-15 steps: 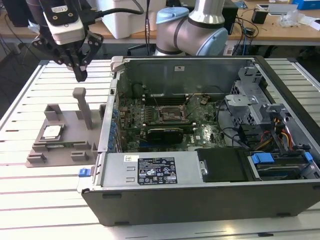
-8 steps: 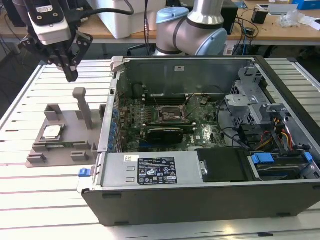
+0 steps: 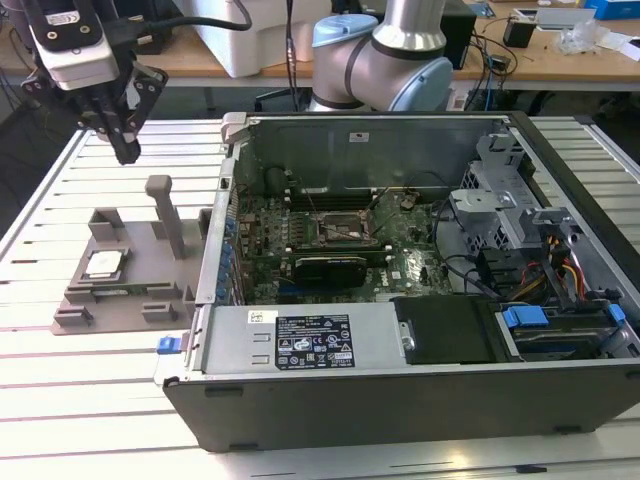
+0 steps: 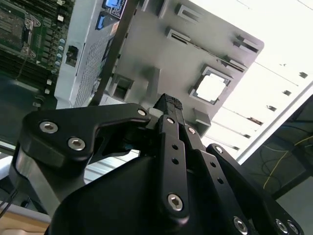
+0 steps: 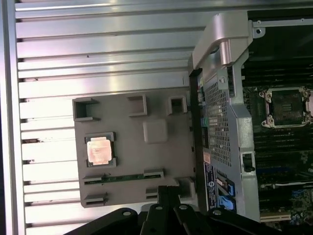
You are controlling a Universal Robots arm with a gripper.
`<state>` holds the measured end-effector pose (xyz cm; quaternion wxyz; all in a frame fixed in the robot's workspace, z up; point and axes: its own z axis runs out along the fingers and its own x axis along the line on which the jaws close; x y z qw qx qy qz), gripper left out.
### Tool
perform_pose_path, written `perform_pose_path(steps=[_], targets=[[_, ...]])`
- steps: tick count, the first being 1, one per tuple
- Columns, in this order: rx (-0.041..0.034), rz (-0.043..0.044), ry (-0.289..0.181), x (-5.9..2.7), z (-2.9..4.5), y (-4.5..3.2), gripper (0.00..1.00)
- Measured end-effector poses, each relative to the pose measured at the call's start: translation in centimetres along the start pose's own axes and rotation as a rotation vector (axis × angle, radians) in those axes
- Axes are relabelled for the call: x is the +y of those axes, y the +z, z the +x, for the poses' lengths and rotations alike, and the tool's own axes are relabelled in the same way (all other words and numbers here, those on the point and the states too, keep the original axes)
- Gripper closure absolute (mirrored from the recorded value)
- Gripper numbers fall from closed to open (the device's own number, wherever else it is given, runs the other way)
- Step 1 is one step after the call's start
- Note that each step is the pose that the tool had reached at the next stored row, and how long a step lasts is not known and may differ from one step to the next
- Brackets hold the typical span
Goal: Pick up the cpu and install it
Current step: 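Reach for the cpu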
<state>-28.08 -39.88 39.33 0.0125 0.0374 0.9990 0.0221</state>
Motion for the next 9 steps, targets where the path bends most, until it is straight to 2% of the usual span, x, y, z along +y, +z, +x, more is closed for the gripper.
perform_pose_path(steps=[9], targets=[[0.0,0.0,0.0,-0.13,1.77,-0.05,0.89]])
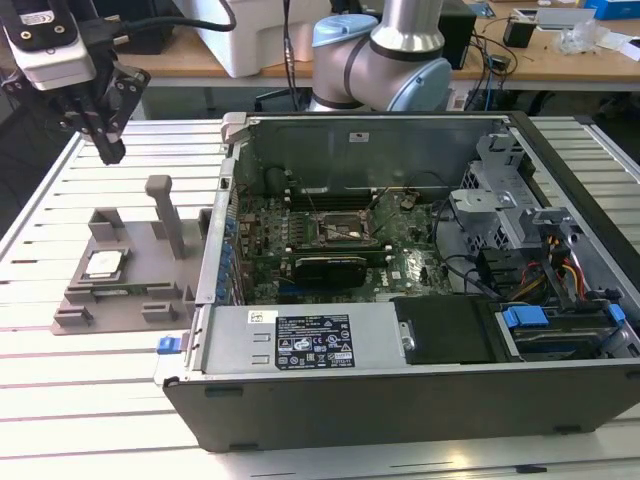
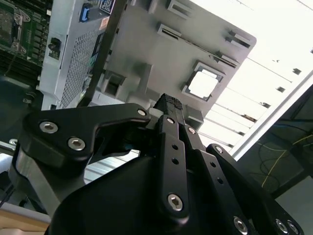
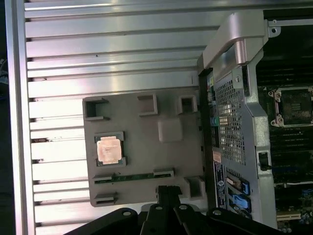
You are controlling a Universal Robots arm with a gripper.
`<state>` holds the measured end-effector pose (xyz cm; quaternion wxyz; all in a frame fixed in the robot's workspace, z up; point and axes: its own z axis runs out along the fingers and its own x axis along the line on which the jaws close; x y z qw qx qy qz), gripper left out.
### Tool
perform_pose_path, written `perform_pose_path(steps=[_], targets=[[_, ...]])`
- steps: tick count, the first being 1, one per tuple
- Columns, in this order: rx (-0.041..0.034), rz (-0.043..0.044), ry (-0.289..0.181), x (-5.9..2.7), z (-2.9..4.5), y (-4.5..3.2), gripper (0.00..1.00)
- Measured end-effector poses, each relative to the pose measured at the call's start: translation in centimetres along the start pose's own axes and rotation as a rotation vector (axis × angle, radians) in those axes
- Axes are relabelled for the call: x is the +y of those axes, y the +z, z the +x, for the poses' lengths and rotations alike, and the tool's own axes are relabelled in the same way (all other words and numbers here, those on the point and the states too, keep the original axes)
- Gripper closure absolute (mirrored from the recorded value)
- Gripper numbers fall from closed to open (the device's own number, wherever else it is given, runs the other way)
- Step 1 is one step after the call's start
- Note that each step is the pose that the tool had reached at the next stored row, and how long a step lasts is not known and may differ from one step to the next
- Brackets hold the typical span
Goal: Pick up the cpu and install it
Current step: 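Reach for the cpu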
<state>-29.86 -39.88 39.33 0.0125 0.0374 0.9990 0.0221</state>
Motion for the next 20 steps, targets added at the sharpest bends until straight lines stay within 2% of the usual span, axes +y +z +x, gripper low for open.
perform_pose_path(steps=[11,14,18,20], targets=[[0.0,0.0,0.0,0.2,2.84,0.02,0.89],[0.0,0.0,0.0,0.48,4.02,0.04,0.89],[-0.0001,0.0,0.0,0.62,5.0,0.07,0.89],[0.0,-0.0001,0.0,0.68,5.8,0.08,0.89]])
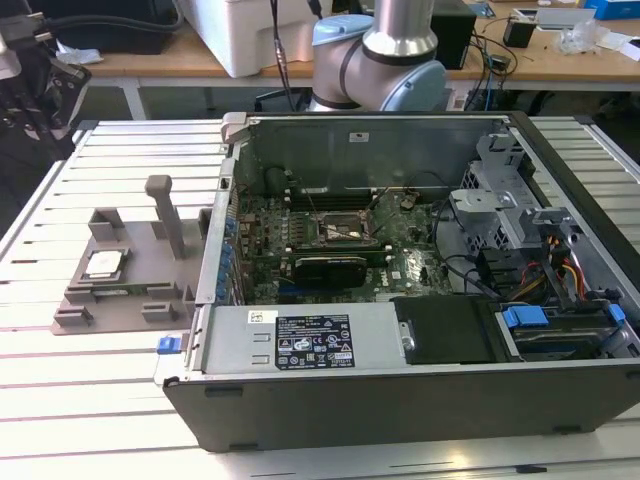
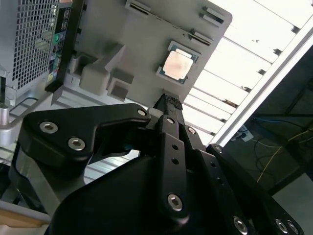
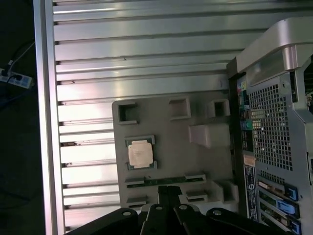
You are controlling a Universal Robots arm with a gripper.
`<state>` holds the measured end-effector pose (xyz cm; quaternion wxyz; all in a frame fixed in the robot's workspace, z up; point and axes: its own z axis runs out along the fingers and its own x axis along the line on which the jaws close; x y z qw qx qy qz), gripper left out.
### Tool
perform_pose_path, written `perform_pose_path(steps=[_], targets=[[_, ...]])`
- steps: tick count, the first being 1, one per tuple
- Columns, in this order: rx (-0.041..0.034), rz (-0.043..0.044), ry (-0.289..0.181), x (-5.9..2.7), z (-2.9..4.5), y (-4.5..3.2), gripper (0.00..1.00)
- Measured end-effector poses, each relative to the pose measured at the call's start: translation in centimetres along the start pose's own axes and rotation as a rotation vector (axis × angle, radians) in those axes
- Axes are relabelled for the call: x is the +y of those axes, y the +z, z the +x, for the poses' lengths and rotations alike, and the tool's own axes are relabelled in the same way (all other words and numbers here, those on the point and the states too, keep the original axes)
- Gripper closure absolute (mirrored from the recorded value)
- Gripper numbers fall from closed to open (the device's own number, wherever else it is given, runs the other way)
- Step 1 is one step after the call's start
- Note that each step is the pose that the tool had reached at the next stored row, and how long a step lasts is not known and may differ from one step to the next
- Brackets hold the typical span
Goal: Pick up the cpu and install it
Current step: 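Reach for the cpu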
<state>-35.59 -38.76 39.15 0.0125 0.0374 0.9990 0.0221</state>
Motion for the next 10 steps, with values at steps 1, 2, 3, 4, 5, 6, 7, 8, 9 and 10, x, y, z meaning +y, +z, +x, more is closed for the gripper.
perform_pose_path(steps=[1,2,3,4,5,6,7,8,9,10], targets=[[0.0,0.0,0.0,0.01,0.28,0.0,0.89],[0.0,0.0,0.0,0.01,0.75,0.01,0.89],[0.0,0.0001,0.0,0.0,1.19,0.01,0.89],[0.0,0.0,0.0,-0.01,1.45,0.01,0.89],[0.0,0.0001,0.0,-0.02,1.7,0.0,0.89],[0.0,0.0001,0.0,-0.05,2.17,0.0,0.89],[0.0,0.0,0.0,-0.07,2.53,0.0,0.89],[0.0,0.0,0.0,-0.09,2.74,0.0,0.89],[0.0,0.0001,0.0,-0.12,3.12,-0.01,0.89],[0.0,0.0,0.0,-0.13,3.32,-0.01,0.89]])
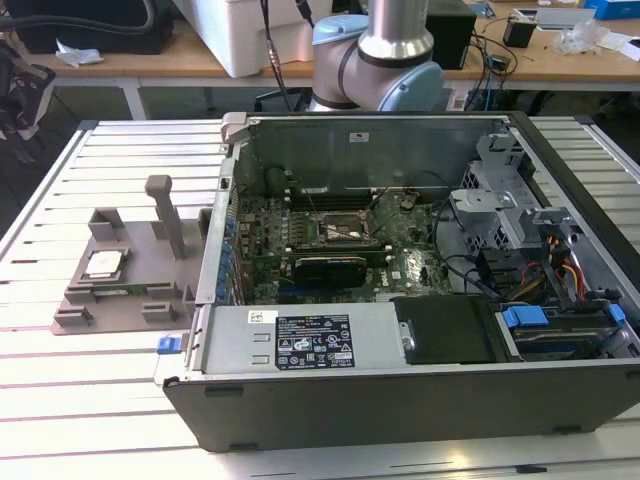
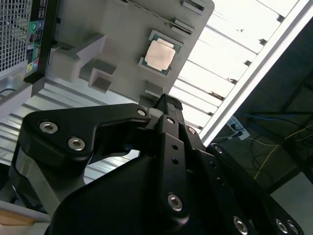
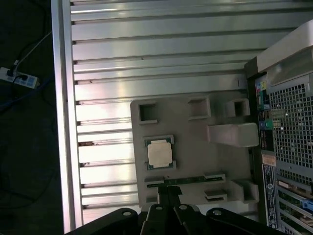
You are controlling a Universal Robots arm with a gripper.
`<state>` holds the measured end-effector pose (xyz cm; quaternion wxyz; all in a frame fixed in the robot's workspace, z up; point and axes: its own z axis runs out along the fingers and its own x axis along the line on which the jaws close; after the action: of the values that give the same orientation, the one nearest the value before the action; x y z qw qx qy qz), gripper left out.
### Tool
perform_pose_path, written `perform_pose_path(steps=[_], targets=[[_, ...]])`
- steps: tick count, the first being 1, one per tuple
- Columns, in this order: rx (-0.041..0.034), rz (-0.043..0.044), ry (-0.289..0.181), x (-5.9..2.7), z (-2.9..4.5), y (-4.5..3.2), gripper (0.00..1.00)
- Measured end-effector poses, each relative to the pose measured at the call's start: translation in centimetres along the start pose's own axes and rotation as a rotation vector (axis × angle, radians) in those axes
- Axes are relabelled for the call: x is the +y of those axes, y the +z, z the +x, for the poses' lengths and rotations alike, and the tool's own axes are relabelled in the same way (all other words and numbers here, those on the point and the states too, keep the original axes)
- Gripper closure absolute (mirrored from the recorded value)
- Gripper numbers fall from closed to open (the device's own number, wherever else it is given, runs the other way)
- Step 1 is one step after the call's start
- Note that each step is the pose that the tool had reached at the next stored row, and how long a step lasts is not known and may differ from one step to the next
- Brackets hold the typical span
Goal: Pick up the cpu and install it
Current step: 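Reach for the cpu, then pick up the cpu and move it towards the insertion slot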
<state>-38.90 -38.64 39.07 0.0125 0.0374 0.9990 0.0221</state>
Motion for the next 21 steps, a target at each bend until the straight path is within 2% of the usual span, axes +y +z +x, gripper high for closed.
perform_pose_path(steps=[3,16,20,21], targets=[[0.0,0.0,0.0,-0.03,0.34,-0.01,0.89],[0.0,0.0,0.0,-0.03,0.44,-0.01,0.89],[0.0,0.0,0.0,-0.03,0.45,-0.01,0.64],[-0.0001,0.0,0.0,-0.03,0.45,-0.01,0.64]])
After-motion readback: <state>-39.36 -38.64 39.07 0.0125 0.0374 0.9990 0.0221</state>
